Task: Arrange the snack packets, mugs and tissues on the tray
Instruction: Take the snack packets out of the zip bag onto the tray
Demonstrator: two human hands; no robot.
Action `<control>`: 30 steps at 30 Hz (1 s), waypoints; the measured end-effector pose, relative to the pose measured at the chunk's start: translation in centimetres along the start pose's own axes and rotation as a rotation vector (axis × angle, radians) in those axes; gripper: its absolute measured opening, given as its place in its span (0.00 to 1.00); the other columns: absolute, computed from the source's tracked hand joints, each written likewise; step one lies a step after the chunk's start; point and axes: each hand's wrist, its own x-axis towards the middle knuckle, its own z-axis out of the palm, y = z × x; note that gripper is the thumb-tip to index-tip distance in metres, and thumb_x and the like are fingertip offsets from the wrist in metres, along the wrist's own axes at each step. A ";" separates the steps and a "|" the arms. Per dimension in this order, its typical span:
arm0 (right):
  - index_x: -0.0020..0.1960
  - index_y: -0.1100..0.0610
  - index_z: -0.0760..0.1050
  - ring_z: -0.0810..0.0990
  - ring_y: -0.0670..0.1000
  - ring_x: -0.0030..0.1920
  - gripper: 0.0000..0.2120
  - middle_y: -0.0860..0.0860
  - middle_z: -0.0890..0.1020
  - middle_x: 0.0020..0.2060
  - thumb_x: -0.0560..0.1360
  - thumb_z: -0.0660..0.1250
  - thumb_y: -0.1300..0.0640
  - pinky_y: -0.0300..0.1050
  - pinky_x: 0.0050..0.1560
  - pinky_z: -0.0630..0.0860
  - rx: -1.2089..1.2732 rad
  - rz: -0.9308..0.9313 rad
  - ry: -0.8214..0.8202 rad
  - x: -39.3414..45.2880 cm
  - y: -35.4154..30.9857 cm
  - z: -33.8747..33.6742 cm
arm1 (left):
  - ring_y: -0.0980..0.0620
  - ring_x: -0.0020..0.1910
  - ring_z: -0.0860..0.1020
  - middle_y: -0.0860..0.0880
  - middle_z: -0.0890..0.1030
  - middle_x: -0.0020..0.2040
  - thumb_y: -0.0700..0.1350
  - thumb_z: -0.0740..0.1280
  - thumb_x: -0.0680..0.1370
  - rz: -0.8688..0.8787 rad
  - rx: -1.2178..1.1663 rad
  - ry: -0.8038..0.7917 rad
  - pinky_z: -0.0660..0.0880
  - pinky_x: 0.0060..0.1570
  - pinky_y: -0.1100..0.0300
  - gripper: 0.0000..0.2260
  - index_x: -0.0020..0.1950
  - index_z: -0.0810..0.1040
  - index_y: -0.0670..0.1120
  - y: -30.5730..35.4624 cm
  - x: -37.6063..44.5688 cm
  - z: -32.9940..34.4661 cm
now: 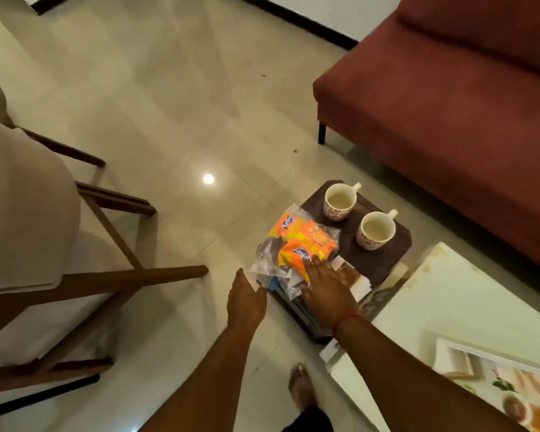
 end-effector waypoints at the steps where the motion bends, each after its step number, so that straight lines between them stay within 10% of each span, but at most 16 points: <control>1: 0.77 0.51 0.58 0.60 0.59 0.76 0.30 0.55 0.62 0.77 0.77 0.59 0.48 0.59 0.73 0.60 0.008 -0.015 -0.028 1.2 -0.3 0.5 | 0.44 0.78 0.60 0.42 0.59 0.80 0.44 0.66 0.80 -0.025 -0.075 0.006 0.60 0.75 0.52 0.33 0.80 0.52 0.41 -0.4 1.3 0.5; 9: 0.75 0.52 0.59 0.57 0.62 0.75 0.29 0.55 0.59 0.77 0.77 0.62 0.48 0.61 0.73 0.60 0.078 0.089 -0.108 6.0 -0.8 4.4 | 0.43 0.69 0.71 0.44 0.72 0.71 0.41 0.68 0.79 -0.229 -0.474 -0.172 0.67 0.66 0.51 0.30 0.78 0.60 0.48 -0.5 6.7 2.8; 13: 0.76 0.49 0.57 0.52 0.63 0.77 0.29 0.55 0.55 0.78 0.77 0.62 0.50 0.64 0.73 0.58 0.089 0.102 -0.139 6.1 -1.4 4.6 | 0.47 0.53 0.79 0.43 0.82 0.52 0.46 0.70 0.75 -0.210 -0.510 -0.097 0.74 0.57 0.50 0.04 0.47 0.77 0.51 0.3 7.0 2.7; 20: 0.80 0.50 0.46 0.50 0.60 0.79 0.41 0.53 0.48 0.80 0.75 0.67 0.54 0.59 0.76 0.56 0.225 -0.119 -0.229 3.8 -3.1 0.2 | 0.47 0.47 0.81 0.41 0.80 0.44 0.35 0.61 0.78 -0.044 -0.652 -0.019 0.82 0.44 0.56 0.04 0.48 0.75 0.39 5.7 3.4 -1.8; 25: 0.78 0.49 0.50 0.70 0.59 0.70 0.41 0.52 0.62 0.76 0.72 0.68 0.60 0.52 0.67 0.72 0.615 -0.175 -0.188 -0.6 -5.5 -6.5 | 0.48 0.42 0.80 0.43 0.80 0.42 0.35 0.58 0.78 0.121 -0.653 0.135 0.82 0.44 0.51 0.08 0.45 0.76 0.38 10.6 -3.2 -4.6; 30: 0.76 0.47 0.60 0.74 0.47 0.65 0.35 0.46 0.73 0.67 0.72 0.66 0.59 0.42 0.66 0.71 0.880 -0.185 -0.108 -8.7 -3.7 -11.7 | 0.53 0.40 0.78 0.49 0.78 0.40 0.36 0.57 0.82 0.268 -0.533 0.205 0.73 0.34 0.74 0.13 0.43 0.77 0.45 14.6 -12.2 -3.8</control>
